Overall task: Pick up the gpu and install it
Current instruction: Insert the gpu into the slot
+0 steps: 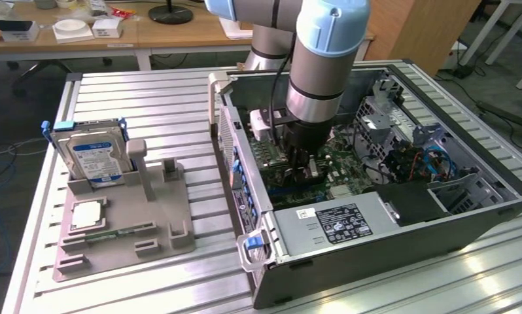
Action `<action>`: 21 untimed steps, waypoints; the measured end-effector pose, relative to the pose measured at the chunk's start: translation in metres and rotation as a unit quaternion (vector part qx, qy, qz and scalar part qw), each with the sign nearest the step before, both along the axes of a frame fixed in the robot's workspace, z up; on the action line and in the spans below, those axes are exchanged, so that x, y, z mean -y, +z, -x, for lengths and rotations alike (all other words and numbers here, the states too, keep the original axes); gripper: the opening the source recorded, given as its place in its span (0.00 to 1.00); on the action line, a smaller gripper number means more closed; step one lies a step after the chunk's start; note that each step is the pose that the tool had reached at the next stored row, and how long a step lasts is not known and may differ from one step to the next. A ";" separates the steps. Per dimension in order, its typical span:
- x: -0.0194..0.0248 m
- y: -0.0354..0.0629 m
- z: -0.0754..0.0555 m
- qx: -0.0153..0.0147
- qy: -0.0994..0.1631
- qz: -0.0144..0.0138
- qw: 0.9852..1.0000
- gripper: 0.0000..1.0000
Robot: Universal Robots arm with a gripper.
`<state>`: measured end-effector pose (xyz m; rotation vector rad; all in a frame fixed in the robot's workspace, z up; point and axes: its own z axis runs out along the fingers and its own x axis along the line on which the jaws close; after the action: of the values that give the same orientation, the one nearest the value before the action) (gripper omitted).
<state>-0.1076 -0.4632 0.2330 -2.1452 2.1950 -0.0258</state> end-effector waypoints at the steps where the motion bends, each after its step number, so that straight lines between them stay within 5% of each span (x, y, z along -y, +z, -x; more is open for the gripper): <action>1: 0.0000 -0.0006 0.000 0.000 0.000 0.000 1.000 0.27; 21: 0.0002 -0.0032 0.001 0.000 0.000 0.000 1.000 0.27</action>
<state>-0.1086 -0.4634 0.2299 -2.1460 2.1953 -0.0261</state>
